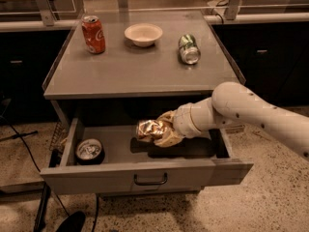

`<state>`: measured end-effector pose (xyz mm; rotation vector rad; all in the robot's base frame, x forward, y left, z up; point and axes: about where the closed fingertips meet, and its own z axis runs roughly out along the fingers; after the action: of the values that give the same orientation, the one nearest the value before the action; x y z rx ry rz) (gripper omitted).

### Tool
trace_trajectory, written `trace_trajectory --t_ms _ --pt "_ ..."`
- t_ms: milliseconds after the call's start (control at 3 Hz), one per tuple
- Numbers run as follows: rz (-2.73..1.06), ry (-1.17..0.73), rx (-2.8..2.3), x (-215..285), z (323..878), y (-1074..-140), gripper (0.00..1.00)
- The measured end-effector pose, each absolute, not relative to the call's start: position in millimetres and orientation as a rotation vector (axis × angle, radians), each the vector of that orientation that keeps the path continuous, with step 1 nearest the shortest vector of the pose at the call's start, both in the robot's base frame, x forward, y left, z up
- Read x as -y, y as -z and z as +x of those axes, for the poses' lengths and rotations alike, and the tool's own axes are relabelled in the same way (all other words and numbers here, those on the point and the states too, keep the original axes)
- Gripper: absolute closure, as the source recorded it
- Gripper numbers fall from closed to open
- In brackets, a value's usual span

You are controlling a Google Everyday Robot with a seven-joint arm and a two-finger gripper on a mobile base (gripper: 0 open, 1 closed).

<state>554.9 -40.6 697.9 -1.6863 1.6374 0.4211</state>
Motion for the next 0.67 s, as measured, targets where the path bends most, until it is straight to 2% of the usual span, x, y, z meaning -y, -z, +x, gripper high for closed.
trace_trajectory --t_ms 667 --pt "-1.739 -0.368 -1.683 42 557 -656 1.0"
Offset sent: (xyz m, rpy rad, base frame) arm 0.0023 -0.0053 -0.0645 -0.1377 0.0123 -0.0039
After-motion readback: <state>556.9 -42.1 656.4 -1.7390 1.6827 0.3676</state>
